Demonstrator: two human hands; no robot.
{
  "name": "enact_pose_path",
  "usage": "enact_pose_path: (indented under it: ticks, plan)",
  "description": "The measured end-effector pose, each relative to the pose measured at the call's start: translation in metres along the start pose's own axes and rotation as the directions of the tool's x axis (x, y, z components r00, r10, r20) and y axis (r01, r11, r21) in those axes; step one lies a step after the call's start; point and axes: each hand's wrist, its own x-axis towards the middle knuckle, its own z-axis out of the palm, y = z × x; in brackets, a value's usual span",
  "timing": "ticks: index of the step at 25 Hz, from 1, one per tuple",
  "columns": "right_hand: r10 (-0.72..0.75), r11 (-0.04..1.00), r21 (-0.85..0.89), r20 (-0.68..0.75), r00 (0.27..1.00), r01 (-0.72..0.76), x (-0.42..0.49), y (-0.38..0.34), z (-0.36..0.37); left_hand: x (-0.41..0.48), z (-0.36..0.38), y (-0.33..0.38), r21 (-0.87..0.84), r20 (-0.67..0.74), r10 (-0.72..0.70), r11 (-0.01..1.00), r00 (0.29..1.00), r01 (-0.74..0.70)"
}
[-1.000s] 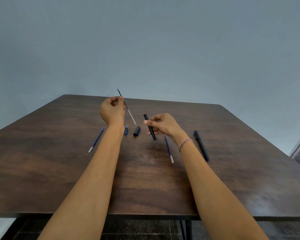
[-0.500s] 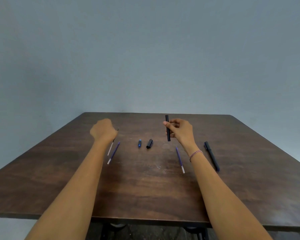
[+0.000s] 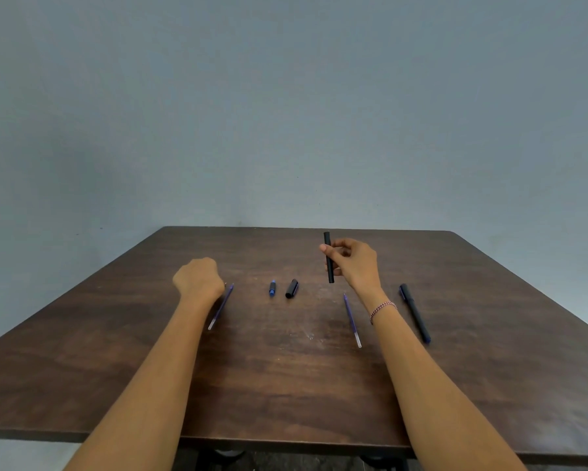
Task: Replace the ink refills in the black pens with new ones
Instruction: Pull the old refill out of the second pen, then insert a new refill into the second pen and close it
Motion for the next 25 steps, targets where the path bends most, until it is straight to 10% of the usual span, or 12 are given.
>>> enact_pose_path:
  ticks: [10, 17, 25]
  plan:
    - [-0.005, 0.999, 0.036, -0.028, 1.000, 0.006, 0.002, 0.002, 0.000, 0.006, 0.004, -0.004, -0.230, -0.136, -0.054, 0.973, 0.989, 0.021]
    - [-0.097, 0.993, 0.058, -0.034, 0.995, 0.099, 0.002, 0.002, 0.005, -0.022, -0.009, 0.094, -0.776, -0.374, 0.344, 0.392, 0.861, -0.494]
    - [-0.087, 0.990, 0.100, -0.089, 0.992, 0.096, 0.007, 0.008, 0.002, -0.031, 0.014, 0.124, -0.826, -0.408, 0.374, 0.236, 0.833, -0.511]
